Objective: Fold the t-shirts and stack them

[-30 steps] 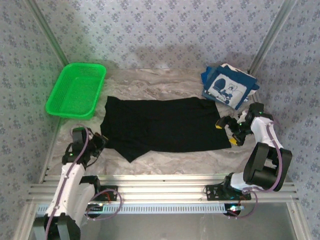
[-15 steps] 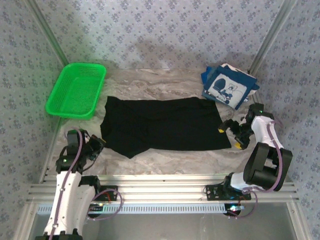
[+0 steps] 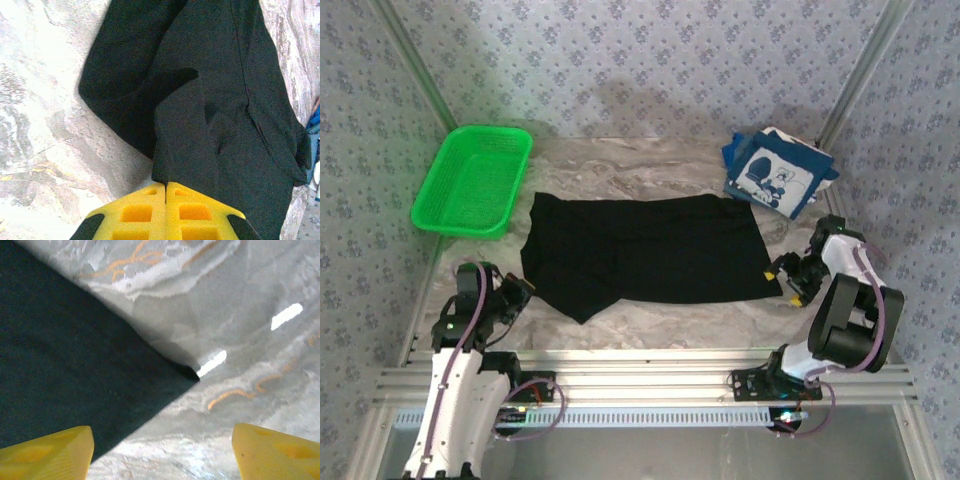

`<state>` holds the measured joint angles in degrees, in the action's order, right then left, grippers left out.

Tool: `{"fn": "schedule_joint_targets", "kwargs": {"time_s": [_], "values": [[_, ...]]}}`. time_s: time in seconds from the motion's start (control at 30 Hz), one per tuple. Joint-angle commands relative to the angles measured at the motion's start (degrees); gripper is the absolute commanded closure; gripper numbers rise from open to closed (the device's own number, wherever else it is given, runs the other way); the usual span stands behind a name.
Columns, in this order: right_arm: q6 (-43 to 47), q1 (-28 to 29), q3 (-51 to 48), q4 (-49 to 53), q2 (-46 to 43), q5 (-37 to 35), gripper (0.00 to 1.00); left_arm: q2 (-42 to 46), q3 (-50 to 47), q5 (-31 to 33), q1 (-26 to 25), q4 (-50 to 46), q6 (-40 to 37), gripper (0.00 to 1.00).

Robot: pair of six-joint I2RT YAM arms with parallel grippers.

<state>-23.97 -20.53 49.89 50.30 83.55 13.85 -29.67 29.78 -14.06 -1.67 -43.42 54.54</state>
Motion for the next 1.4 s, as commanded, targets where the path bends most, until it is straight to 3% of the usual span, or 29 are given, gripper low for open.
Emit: {"fn": "schedule_joint_targets", "kwargs": {"time_s": [0.0, 0.3, 0.53, 0.63, 0.83, 1.1, 1.37], "values": [[-1.2, -0.3, -1.4, -5.1, 2.1, 0.3, 0.3, 0.4, -0.8, 0.7, -1.0, 2.6, 0.3, 1.0], [-2.9, 0.3, 0.3, -10.8, 9.0, 2.4, 0.54, -0.3, -2.3, 0.3, -1.8, 6.3, 0.0, 1.0], [-3.4, 1.6, 1.6, -8.2, 12.5, 0.4, 0.73, -1.3, -2.4, 0.3, -1.8, 7.0, -0.1, 1.0], [-3.6, 1.4, 1.7, -6.9, 12.1, -0.5, 0.99, -1.6, -2.3, 0.5, -1.8, 7.7, 0.3, 1.0], [-4.0, 1.6, 3.9, -4.4, 6.7, 1.7, 1.0, -5.8, 1.5, -0.2, -2.2, 12.4, 0.9, 1.0], [-2.6, 1.5, 6.4, 2.1, -0.9, 3.9, 1.0, -16.4, 14.1, 0.5, -3.7, 13.8, -2.9, 1.0], [-2.5, 1.1, 4.0, 6.2, -6.0, 3.8, 1.0, -12.1, 17.6, 1.3, -3.7, -0.6, -1.5, 1.0]]}}
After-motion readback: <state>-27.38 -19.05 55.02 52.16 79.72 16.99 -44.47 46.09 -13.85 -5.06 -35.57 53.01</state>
